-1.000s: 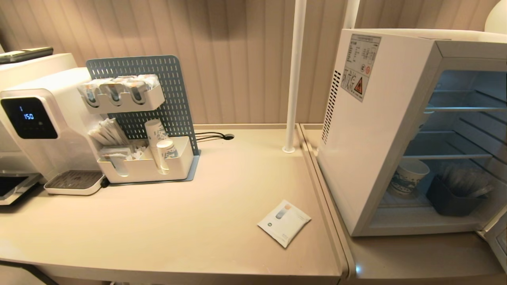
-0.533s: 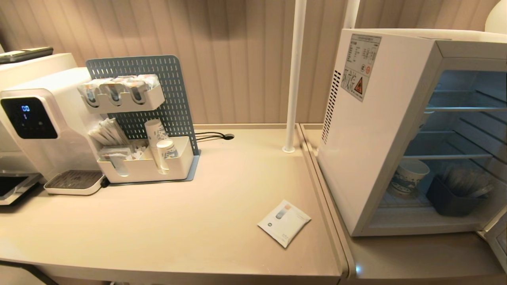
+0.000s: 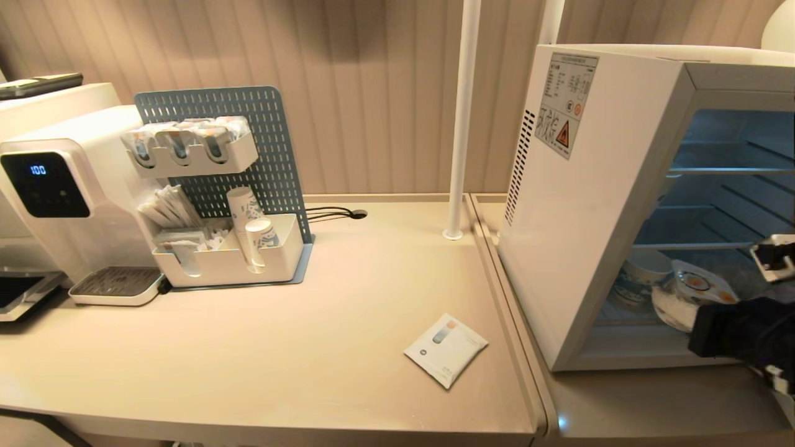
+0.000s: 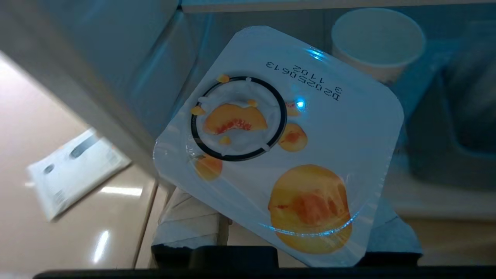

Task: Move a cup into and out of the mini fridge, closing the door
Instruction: Put the yoghurt in the freezer

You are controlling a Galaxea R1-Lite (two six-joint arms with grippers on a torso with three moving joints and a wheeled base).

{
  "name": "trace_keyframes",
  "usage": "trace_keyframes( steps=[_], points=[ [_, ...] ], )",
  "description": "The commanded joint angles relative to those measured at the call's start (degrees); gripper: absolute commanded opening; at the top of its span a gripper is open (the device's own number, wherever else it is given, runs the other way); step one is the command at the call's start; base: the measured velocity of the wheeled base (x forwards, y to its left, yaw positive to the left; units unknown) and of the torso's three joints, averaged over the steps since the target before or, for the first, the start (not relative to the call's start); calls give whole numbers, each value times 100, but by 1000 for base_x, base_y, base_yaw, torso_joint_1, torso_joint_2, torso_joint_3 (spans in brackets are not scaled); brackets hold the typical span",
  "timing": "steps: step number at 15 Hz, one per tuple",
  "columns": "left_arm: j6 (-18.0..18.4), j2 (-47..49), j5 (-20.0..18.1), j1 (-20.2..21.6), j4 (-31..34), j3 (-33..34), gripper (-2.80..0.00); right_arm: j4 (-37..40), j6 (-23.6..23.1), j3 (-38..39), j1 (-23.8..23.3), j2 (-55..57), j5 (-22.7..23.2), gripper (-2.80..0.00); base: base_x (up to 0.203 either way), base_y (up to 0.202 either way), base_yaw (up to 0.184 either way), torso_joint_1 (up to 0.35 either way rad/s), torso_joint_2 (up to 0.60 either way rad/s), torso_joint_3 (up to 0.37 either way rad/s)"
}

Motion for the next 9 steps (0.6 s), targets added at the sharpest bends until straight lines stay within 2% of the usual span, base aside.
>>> trace_keyframes(
  steps=[1, 4, 9],
  points=[
    [-2, 0, 5, 2, -4, 9, -280, -2436, 15, 429, 225, 1609, -209, -280, 0, 0, 0, 0, 0, 0],
    [-46, 0, -4, 2, -4, 9, -280, -3794, 181, 776, 774, 2824, -1083, -280, 0, 0, 0, 0, 0, 0],
    [-55, 0, -4, 2, -4, 9, -280, -3907, 259, 69, 838, 3649, -1195, -280, 0, 0, 0, 0, 0, 0]
  ],
)
